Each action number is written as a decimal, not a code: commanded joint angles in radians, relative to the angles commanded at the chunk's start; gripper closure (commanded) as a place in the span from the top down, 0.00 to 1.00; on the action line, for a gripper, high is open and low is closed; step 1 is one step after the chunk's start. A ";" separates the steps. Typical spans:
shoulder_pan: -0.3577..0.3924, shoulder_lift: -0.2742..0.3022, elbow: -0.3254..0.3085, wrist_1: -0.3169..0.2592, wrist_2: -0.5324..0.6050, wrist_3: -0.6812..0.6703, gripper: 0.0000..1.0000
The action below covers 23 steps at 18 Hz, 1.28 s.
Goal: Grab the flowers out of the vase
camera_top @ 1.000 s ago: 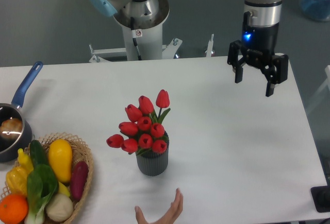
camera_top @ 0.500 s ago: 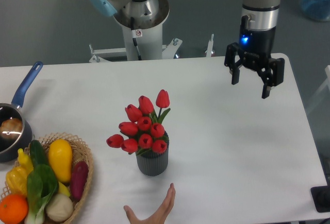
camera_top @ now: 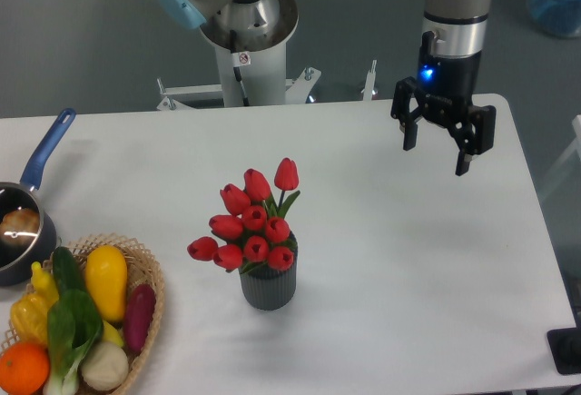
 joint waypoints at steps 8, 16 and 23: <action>0.005 -0.003 0.000 -0.002 0.002 0.003 1.00; 0.005 -0.005 -0.002 -0.002 0.006 0.029 1.00; 0.017 -0.005 -0.023 -0.002 0.015 0.107 1.00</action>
